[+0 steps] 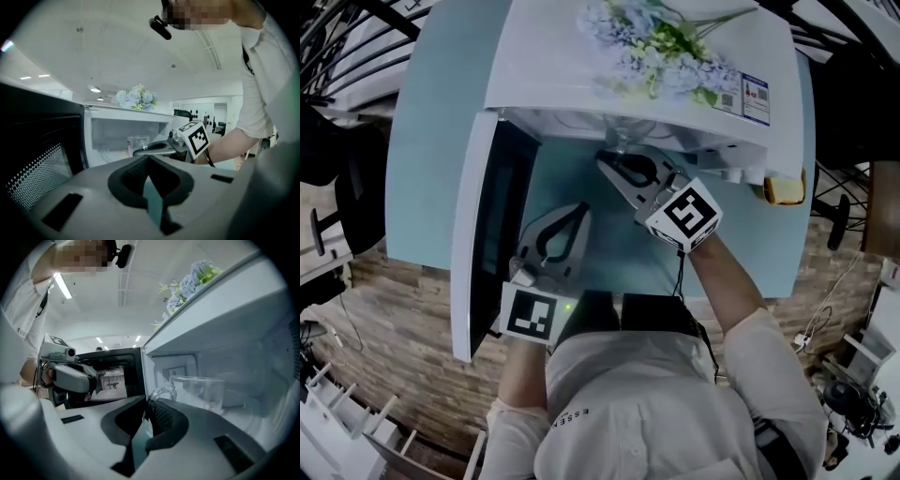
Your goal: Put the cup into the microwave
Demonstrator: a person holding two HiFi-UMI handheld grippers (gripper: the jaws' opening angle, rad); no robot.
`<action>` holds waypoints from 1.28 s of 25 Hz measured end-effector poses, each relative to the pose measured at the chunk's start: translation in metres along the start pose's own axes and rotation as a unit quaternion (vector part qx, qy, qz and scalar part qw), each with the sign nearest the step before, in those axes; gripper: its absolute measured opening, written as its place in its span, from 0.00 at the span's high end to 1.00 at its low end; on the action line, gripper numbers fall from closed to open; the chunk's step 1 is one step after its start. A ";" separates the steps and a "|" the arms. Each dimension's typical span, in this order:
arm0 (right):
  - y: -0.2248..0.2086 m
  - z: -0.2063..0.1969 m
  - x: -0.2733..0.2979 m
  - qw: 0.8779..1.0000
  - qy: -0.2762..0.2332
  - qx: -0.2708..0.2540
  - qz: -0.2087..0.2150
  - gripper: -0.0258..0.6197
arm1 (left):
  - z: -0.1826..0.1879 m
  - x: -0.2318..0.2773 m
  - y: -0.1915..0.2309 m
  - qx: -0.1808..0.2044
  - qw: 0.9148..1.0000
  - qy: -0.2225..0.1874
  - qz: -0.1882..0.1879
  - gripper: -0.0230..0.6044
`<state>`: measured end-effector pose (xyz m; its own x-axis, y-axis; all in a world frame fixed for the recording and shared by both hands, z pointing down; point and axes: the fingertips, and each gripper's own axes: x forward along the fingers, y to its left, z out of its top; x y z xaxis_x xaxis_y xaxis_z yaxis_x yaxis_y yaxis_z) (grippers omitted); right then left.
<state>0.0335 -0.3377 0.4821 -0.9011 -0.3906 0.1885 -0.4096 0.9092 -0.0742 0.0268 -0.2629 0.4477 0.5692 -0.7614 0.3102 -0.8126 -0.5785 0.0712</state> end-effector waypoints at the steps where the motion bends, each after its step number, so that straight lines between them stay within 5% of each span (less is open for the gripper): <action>1: -0.001 -0.001 0.002 1.000 -0.002 0.000 0.000 0.92 | -0.001 0.001 0.001 -0.001 1.000 0.000 0.000 0.96; 13: -0.018 -0.012 0.014 1.000 0.001 -0.004 -0.012 0.92 | -0.017 0.012 0.002 -0.009 1.000 0.010 0.000 0.96; 28: -0.052 -0.024 -0.001 0.994 0.020 0.064 -0.082 0.92 | -0.013 0.020 0.003 0.002 1.000 0.003 -0.013 0.96; 32: -0.054 -0.024 -0.001 0.994 0.034 0.065 -0.084 0.78 | -0.011 0.022 0.001 0.002 1.000 0.003 -0.017 0.96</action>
<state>0.0598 -0.3827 0.5092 -0.8083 -0.5210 0.2742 -0.5726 0.8039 -0.1607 0.0369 -0.2765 0.4653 0.5954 -0.7396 0.3140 -0.7924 -0.6051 0.0773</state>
